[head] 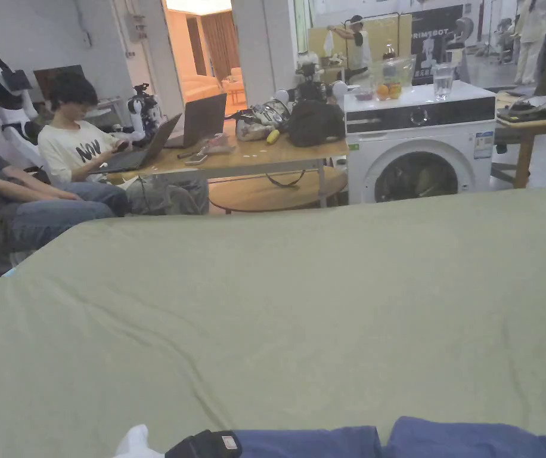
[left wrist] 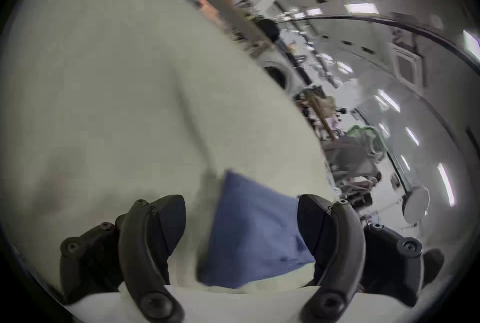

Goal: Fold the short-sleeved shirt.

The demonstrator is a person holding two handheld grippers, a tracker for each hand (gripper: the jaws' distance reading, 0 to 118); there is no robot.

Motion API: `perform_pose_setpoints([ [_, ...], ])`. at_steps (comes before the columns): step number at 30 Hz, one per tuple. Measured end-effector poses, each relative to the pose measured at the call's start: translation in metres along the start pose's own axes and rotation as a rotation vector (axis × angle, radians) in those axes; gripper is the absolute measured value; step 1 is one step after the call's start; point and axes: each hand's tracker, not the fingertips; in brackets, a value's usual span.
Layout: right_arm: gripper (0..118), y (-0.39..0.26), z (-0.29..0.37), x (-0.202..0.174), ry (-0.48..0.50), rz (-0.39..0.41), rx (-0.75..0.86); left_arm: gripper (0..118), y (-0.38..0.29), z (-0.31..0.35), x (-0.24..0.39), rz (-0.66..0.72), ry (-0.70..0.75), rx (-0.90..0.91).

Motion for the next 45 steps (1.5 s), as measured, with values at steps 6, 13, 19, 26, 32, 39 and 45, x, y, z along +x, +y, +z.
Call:
perform_pose_setpoints([
  [6, 0, -0.006, 0.012, 0.006, -0.03, -0.014, 0.001, 18, -0.026, -0.038, 0.003, 0.138, -0.145, -0.083],
  [13, 0, -0.001, 0.015, 0.022, -0.03, -0.033, 0.007, 8, 0.003, 0.04, 0.036, 0.107, -0.228, 0.108],
  [19, 0, -0.001, 0.014, 0.022, -0.061, -0.016, 0.003, 8, 0.003, 0.066, 0.144, -0.328, -0.047, 0.158],
  [26, 0, -0.009, 0.033, 0.009, -0.013, -0.037, 0.024, 8, -0.094, -0.082, 0.211, -0.612, 0.004, -0.155],
  [32, 0, -0.018, 0.043, 0.017, -0.053, 0.012, 0.02, 60, -0.107, -0.089, 0.229, -0.634, -0.221, -0.166],
  [39, 0, -0.02, 0.044, 0.038, -0.051, -0.087, 0.031, 0, -0.105, -0.102, 0.194, -0.544, -0.08, -0.188],
  [45, 0, -0.027, 0.04, 0.02, -0.052, -0.043, -0.011, 0, -0.146, -0.151, 0.189, -0.586, 0.0, -0.291],
])
